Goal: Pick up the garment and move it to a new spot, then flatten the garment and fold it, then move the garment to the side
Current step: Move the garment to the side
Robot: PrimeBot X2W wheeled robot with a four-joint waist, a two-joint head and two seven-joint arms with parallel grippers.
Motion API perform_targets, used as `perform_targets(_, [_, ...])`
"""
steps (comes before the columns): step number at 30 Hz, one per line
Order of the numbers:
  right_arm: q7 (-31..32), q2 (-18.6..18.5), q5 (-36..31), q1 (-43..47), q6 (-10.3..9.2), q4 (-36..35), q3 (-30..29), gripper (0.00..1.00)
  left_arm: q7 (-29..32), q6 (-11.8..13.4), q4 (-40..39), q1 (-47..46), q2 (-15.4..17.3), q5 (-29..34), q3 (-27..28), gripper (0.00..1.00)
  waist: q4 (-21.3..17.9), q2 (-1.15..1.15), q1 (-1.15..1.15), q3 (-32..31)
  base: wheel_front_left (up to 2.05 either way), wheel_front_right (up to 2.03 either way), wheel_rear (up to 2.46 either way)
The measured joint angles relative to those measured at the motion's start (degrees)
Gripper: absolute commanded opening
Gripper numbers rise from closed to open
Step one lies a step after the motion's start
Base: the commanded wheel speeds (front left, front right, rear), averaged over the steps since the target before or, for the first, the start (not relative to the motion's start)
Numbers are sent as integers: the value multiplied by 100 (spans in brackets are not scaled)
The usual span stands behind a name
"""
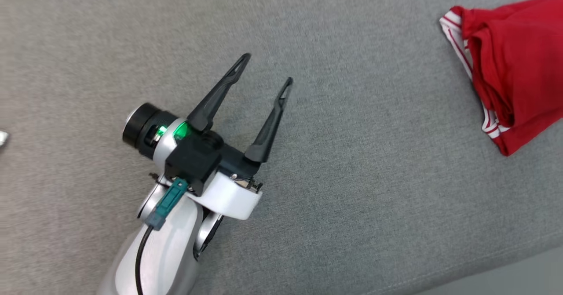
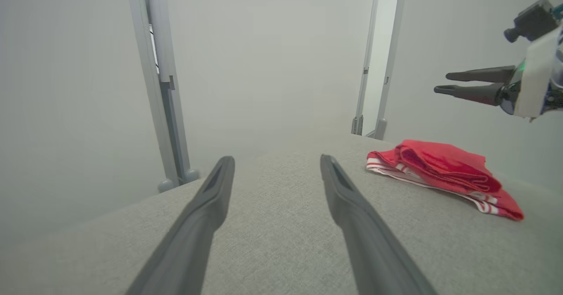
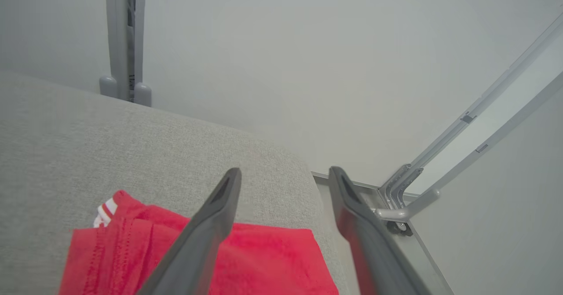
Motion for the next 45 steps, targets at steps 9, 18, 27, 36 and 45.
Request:
perform_targets(9, [-13,445,385,621,0,-600,368,100,-1,208,-88,651,-19,-197,414,100,260,0,0,-804,0,0,0])
perform_targets(18, [-14,1158,320,1803,-3,-1675,-127,100,-1,380,-21,1349,-79,-336,982,100,717,0,0,-1545,0,0,0])
perform_targets(27, [-13,2274,-234,2975,-4,-2562,-1088,100,-1,399,143,1848,-189,-743,1307,100,1042,0,0,-1986,0,0,0])
perform_targets(36, [-14,2666,-804,3589,-5,-2806,-1187,100,-1,664,242,2207,-213,-726,1151,100,1178,0,0,-2240,0,0,0])
perform_targets(45, [-14,2764,-886,3668,-5,-2807,-1104,100,-1,801,246,2259,-208,-753,1184,100,1188,0,0,-2294,0,0,0])
